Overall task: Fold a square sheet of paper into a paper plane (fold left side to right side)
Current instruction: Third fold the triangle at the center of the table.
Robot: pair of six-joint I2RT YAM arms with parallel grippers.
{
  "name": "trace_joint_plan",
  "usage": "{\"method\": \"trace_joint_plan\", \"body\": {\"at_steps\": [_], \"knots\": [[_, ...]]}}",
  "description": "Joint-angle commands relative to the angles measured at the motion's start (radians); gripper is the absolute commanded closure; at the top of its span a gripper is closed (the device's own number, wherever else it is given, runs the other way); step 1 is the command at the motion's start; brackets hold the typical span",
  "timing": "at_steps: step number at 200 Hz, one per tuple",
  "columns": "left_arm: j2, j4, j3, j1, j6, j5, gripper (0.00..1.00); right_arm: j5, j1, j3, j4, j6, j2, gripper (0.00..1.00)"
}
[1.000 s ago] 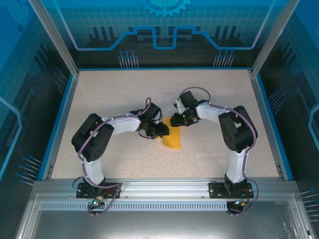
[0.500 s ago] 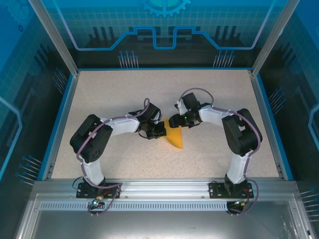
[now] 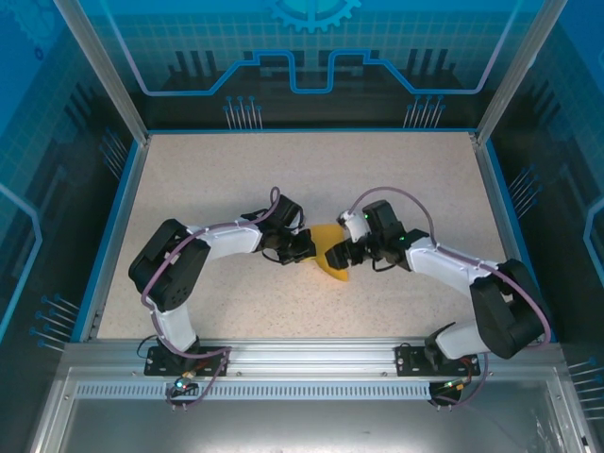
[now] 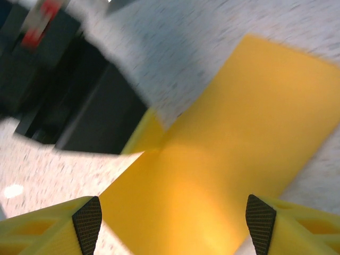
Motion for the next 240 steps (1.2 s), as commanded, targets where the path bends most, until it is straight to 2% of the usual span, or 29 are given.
{"method": "trace_joint_plan", "body": {"at_steps": [1,48,84,104,123,133,166,181,195,240], "knots": [[-0.036,0.005,-0.009,0.002,-0.017,0.024,0.97,-0.051,0.057,-0.033,0.029,-0.06,-0.009,0.25],[-0.039,-0.011,-0.007,0.002,-0.01,0.016,0.96,-0.046,0.122,0.043,0.009,-0.064,0.093,0.36],[-0.039,-0.011,-0.004,0.002,-0.009,0.016,0.96,-0.019,0.14,0.077,-0.015,-0.078,0.129,0.5],[-0.04,-0.014,-0.002,0.002,-0.006,0.015,0.96,-0.006,0.139,0.074,-0.018,-0.077,0.12,0.64],[-0.046,-0.017,-0.003,0.003,0.003,0.012,0.93,0.003,0.139,0.074,-0.036,-0.083,0.115,0.86],[-0.057,-0.03,0.0,0.003,0.014,0.001,0.87,0.005,0.137,0.072,-0.043,-0.084,0.112,1.0],[-0.104,-0.102,0.023,0.009,0.073,-0.047,0.61,-0.011,0.13,0.06,-0.05,-0.08,0.103,1.0],[-0.114,-0.121,0.04,0.019,0.095,-0.054,0.57,-0.031,0.123,0.052,-0.044,-0.071,0.101,1.0],[-0.102,-0.135,0.068,0.024,0.118,-0.043,0.58,-0.053,0.116,0.045,-0.029,-0.06,0.104,1.0],[0.045,-0.161,0.218,0.025,0.175,0.016,0.76,-0.107,0.087,0.025,0.011,-0.022,0.122,1.0]]}}
